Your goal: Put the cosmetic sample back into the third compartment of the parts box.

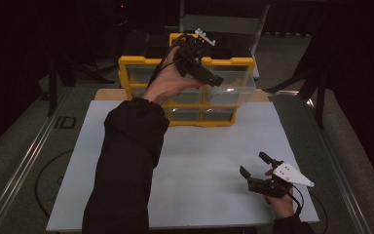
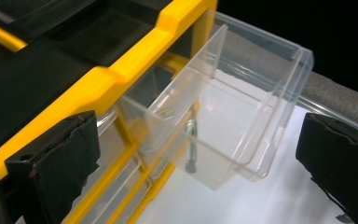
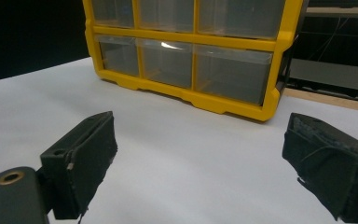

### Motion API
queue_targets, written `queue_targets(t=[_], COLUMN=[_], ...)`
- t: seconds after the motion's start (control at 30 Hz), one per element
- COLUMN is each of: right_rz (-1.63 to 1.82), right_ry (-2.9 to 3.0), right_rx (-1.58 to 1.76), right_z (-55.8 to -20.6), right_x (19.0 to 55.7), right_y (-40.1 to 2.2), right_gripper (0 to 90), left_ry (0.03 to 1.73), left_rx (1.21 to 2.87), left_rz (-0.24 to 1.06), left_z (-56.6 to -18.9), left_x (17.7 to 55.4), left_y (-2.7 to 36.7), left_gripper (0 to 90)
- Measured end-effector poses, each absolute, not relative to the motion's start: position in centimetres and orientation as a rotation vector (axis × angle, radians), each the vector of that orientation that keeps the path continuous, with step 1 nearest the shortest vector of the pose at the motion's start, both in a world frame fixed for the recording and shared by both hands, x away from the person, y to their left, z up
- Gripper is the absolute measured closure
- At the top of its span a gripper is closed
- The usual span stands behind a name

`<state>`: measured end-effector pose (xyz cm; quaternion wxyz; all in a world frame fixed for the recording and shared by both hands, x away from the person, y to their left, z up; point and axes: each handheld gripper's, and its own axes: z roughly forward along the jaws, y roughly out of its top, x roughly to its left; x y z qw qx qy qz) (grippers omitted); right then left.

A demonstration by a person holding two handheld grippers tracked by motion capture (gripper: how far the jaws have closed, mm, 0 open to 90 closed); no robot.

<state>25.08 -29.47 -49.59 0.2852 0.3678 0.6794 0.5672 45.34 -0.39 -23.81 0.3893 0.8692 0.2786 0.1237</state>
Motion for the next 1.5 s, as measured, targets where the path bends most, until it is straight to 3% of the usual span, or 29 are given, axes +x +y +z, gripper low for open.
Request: queue_targets(t=[1.5], right_rz=[1.515], right_ry=[1.814], right_rx=[0.987], right_z=[-49.6], right_x=[25.1], right_y=[-29.5], right_gripper=[9.5], left_ry=[0.73], left_rx=[2.22], left_rz=[0.339], left_z=[-26.0], left_x=[44.4], left_y=[2.2], left_gripper=[0.0])
